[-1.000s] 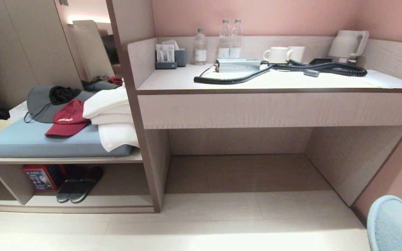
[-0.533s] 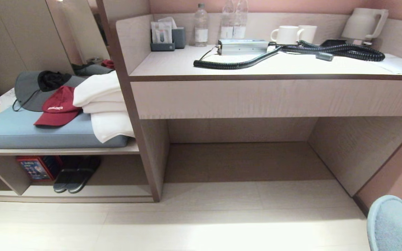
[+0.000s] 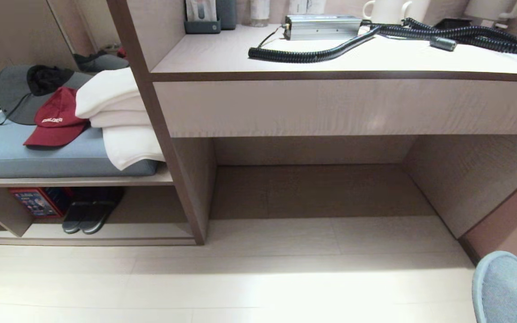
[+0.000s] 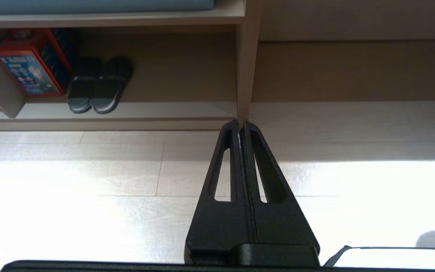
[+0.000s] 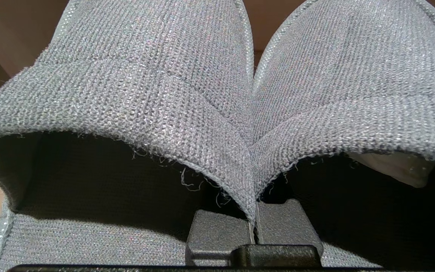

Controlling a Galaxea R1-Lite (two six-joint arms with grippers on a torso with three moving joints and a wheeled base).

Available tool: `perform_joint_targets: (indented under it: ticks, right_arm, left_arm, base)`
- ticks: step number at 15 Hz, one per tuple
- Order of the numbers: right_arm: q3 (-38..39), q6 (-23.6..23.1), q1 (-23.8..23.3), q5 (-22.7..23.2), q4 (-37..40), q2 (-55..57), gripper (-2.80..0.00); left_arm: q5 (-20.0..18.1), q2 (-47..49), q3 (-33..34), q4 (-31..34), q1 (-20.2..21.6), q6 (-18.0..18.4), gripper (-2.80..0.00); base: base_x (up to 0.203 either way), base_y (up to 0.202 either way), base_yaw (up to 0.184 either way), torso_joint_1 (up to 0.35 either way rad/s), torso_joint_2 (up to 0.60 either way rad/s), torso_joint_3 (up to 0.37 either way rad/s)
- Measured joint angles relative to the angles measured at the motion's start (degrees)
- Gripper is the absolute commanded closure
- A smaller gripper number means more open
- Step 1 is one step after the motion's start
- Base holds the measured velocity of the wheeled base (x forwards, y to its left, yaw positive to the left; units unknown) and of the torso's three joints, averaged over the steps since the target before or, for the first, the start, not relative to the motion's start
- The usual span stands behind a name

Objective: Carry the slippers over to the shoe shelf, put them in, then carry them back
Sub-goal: Place the slippers on the floor

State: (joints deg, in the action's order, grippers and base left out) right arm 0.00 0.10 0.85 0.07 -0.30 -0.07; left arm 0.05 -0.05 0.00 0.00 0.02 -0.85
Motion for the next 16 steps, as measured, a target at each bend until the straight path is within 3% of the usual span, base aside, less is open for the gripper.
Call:
perform_joint_targets:
  ticks: [16]
  right_arm:
    - [0.0,-0.01,0.0,-0.01,-0.02,0.0,0.0]
  left_arm:
    - [0.0,0.0,0.0,0.0,0.0,-0.01,0.0]
  base:
    - [0.0,0.0,0.0,0.003,0.0,-0.196]
